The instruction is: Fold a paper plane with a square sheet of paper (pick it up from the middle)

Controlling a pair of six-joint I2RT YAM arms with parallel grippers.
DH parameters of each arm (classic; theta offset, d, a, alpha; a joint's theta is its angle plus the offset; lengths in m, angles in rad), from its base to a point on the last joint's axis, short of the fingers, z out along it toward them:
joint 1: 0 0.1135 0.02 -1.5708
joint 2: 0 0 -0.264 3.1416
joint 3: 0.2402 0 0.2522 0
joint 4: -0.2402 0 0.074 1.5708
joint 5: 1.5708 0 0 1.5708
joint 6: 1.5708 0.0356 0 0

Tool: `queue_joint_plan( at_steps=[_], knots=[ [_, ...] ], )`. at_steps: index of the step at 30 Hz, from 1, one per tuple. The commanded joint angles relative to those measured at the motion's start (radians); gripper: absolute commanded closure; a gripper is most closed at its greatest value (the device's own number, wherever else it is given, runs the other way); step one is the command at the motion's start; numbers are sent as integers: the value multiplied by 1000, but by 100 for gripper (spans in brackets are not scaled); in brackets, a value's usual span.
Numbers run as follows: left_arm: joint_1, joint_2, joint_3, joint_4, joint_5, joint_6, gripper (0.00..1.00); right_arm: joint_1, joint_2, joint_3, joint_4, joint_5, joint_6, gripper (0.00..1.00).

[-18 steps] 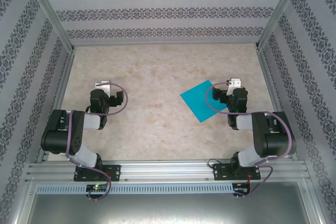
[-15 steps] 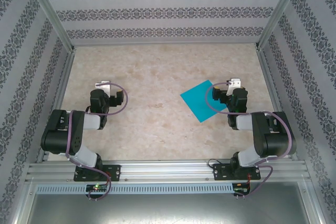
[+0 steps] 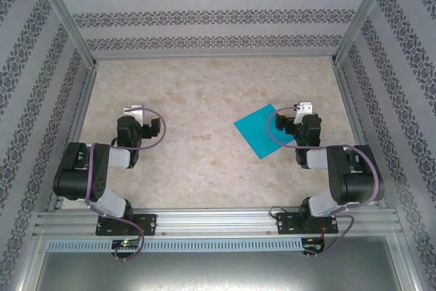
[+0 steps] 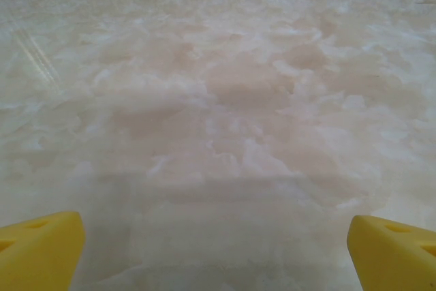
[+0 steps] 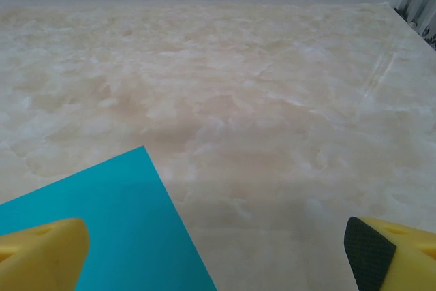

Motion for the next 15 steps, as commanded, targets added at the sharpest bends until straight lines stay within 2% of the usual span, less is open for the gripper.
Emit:
queue_joint_plan(
  at_steps=[1, 4, 6, 8, 11, 12, 15],
  knots=[
    [11, -4, 21, 6, 21, 10, 0, -2, -21, 10, 26, -45, -8, 2],
    [12, -15, 0, 36, 56, 23, 0, 25, -65, -16, 41, -26, -35, 2],
    [10, -42, -26, 61, 70, 31, 0, 38, -123, -5, -34, -8, -43, 2],
    [11, -110, -57, 65, 26, 9, 0, 37, -204, 66, -271, 4, -5, 2],
    [11, -253, -32, -121, -20, -37, 0, 36, -266, 231, -607, -24, 100, 2],
    [11, -294, -8, -201, -31, -57, 0, 37, -279, 264, -666, -47, 132, 2],
    [11, -427, 46, -399, -101, -196, 0, 38, -309, 375, -851, -62, 403, 2]
  ],
)
